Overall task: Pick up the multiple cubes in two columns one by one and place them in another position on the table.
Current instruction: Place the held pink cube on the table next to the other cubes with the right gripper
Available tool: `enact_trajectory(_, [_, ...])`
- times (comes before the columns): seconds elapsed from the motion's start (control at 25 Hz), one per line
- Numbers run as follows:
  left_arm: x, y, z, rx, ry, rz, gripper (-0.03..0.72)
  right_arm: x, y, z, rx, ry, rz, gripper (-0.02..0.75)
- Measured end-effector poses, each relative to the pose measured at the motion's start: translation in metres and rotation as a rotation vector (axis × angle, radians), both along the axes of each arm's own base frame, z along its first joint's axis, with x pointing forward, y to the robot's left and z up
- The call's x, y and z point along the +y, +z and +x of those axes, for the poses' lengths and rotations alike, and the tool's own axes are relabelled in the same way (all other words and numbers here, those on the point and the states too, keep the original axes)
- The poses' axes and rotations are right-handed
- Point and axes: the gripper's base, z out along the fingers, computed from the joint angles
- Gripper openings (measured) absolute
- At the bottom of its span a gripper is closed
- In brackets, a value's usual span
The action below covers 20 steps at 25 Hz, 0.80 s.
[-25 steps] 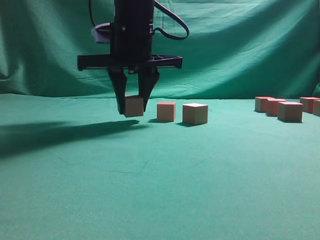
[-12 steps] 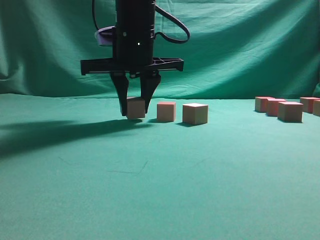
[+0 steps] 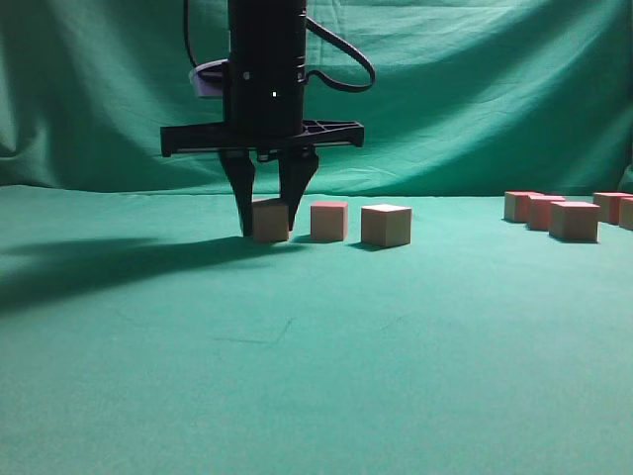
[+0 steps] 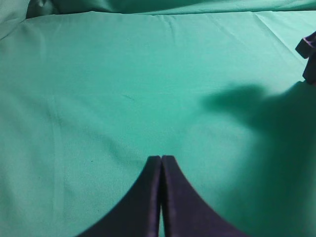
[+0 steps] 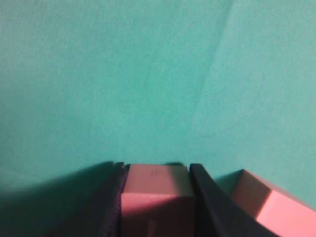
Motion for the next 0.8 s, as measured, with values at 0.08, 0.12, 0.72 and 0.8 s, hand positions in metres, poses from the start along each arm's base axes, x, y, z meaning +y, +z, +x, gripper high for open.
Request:
enact_trajectory(0.08, [0.0, 0.0, 0.0, 0.0, 0.0, 0.0, 0.0, -0.0001, 0.0, -0.0001, 0.001, 0.0, -0.001, 0.263])
enact_trajectory(0.12, [0.0, 0.0, 0.0, 0.0, 0.0, 0.0, 0.0, -0.0001, 0.0, -0.0001, 0.001, 0.0, -0.001, 0.263])
enact_trajectory(0.72, [0.0, 0.0, 0.0, 0.0, 0.0, 0.0, 0.0, -0.0004, -0.0006, -0.0004, 0.006, 0.001, -0.006, 0.305])
enact_trajectory(0.8, [0.0, 0.0, 0.0, 0.0, 0.0, 0.0, 0.0, -0.0002, -0.0006, -0.0004, 0.005, 0.006, -0.005, 0.305])
